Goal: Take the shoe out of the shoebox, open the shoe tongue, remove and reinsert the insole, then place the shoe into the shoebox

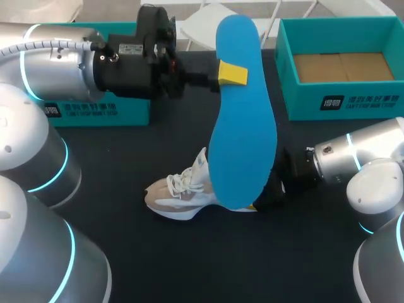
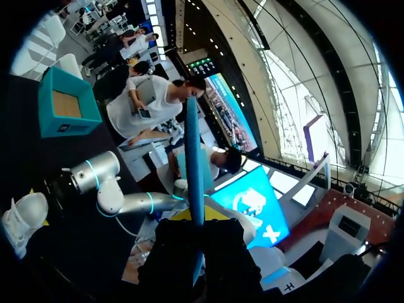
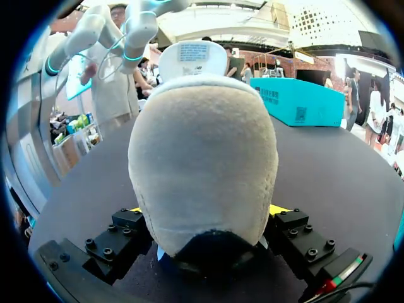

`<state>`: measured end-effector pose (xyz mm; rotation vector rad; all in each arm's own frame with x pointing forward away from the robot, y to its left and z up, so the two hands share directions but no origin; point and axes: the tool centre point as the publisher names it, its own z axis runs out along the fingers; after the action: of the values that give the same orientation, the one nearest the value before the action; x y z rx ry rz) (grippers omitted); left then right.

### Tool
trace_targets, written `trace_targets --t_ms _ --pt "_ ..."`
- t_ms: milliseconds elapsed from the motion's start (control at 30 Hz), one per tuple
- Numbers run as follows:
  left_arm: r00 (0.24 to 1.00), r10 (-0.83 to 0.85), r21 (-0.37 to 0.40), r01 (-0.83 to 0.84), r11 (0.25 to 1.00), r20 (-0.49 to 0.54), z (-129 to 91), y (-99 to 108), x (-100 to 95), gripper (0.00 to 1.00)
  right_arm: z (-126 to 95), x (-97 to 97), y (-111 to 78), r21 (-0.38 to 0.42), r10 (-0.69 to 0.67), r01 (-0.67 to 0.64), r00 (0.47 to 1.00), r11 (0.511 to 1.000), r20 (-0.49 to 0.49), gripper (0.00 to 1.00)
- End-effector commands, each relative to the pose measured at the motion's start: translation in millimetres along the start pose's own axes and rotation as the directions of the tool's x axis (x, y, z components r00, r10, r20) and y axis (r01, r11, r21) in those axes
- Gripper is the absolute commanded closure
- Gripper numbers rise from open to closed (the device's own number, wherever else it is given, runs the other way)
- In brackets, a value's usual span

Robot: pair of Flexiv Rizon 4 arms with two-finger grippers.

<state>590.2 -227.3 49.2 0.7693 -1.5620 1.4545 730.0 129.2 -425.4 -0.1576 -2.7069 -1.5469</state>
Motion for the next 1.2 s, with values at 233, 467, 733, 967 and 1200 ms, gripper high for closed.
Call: trace_targets --t_ms 233,467,733,967,1200 --pt "1.000 0.001 0.001 -0.001 1.000 0.000 0.4 1.1 -0.6 1.00 5.6 -0.3 -2.3 0.001 0.000 0.000 1.000 1.000 0.000 0.00" --pt "1.000 0.001 0.001 -0.001 1.000 0.000 0.4 1.1 -0.6 1.00 0.6 -0.1 2.1 0.024 -0.013 0.013 1.000 1.000 -0.004 0.00" --pt "1.000 0.001 0.001 -0.001 1.000 0.000 0.4 1.1 -0.6 1.00 -11.8 0.1 9.4 0.082 -0.038 0.035 0.999 0.996 0.030 0.00" --pt "1.000 0.001 0.001 -0.001 1.000 0.000 0.4 1.1 -0.6 1.00 -22.9 1.2 12.2 0.135 -0.050 0.043 0.998 0.990 0.047 0.00" --pt "1.000 0.001 0.001 -0.001 1.000 0.000 0.4 1.1 -0.6 1.00 -38.3 5.0 21.4 0.254 -0.069 0.052 0.996 0.966 0.060 0.00"
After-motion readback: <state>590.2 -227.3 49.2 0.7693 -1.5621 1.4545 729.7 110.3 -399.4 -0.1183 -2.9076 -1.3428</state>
